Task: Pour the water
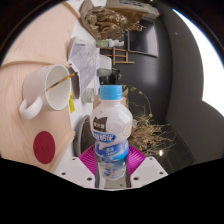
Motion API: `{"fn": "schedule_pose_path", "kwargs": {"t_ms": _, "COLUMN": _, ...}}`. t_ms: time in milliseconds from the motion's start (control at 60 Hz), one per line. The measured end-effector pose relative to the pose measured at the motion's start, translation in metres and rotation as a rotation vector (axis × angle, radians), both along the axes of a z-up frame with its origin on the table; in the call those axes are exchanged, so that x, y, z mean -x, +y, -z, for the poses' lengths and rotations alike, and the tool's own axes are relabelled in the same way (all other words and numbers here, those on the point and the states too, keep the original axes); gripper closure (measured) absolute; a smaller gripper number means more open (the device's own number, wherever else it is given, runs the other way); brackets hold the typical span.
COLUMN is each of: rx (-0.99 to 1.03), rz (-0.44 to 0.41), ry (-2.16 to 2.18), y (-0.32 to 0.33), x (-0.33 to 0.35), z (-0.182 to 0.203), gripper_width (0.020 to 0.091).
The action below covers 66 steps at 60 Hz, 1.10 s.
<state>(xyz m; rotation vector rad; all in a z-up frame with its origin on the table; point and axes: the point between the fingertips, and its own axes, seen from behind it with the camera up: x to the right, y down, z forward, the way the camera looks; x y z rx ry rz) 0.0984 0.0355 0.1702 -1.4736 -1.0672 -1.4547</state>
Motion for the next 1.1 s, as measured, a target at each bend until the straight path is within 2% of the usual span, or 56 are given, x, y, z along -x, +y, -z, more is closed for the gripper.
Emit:
{"fn": "schedule_pose_path", "kwargs": {"t_ms": 233, "rx": 0.052, "rz": -0.087, "ry": -0.382, "y": 0.025, "x": 0.016, "z": 0.008, "gripper_width": 0.0759}}
{"fn": "schedule_pose_path", "kwargs": {"t_ms": 467, "rx": 0.070, "rz": -0.106, "ry": -0.342, "y": 0.025, "x": 0.024, "z": 0.010, "gripper_width": 0.0759}}
{"fn": "schedule_pose_path", "kwargs": {"t_ms": 583, "rx": 0.042, "rz": -0.074, "ry": -0.076, "y": 0.017, "x": 0.026, "z": -0.001, "gripper_width": 0.0756}}
{"fn": "schedule_pose_path", "kwargs": {"t_ms": 800, "rx": -0.044, "rz": 0.037, "ry": 0.720, "y": -0.007, "x": 0.021, "z": -0.017, "gripper_width": 0.0755}}
{"fn": "schedule_pose_path", "kwargs": {"t_ms": 917, "rx": -0.047, "rz": 0.069, "ry": 1.109, "y": -0.011, "x": 0.022, "z": -0.001, "gripper_width": 0.0754}}
{"fn": "schedule_pose_path", "kwargs": {"t_ms": 1100, "rx": -0.032, "rz": 0.130, "ry": 1.457, "y": -0.006, "x": 0.011, "z": 0.057, "gripper_width": 0.0753}}
